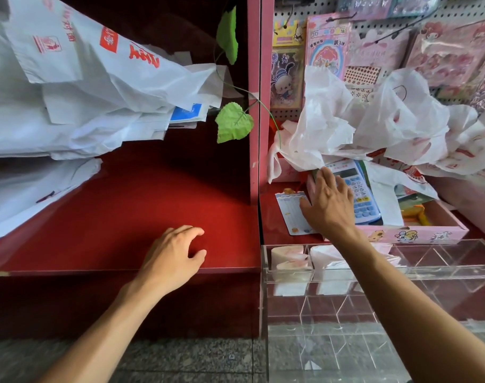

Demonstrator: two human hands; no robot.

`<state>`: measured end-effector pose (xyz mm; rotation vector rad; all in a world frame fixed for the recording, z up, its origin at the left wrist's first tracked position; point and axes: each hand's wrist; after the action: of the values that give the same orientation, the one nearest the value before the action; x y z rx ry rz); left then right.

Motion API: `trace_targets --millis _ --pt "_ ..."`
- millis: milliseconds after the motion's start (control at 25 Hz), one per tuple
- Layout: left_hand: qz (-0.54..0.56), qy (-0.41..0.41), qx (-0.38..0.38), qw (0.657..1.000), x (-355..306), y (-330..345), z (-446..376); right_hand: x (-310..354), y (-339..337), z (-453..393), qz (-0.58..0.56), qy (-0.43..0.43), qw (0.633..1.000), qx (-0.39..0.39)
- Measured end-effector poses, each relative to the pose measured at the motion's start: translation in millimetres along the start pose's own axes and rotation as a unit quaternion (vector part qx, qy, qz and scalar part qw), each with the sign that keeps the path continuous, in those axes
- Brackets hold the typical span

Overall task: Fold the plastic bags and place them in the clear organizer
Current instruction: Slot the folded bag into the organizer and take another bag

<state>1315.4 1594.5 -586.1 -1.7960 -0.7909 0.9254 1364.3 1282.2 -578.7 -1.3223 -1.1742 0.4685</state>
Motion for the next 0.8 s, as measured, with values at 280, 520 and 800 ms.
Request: trace_targets --millis 280,520,800 --pt "0.007 -0.014 0.001 1.000 14 2 -4 3 -24 23 -0.066 -0.092 0.992 -0.047" --pt "-0.007 -0.020 0.019 1.000 9 1 -10 6 -51 71 -0.105 -0.172 0.976 -0.080" --pt "-0.006 -0.012 0.040 0.999 10 4 -6 19 -72 114 -0.143 -0.372 0.917 -0.012"
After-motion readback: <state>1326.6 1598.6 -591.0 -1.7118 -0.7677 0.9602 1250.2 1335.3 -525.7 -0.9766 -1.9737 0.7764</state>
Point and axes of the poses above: each hand's wrist, its own z-axis away from the middle knuckle, its own y-axis out of the palm, x = y × z, and after that the axes turned 15 degrees about y, right-handed
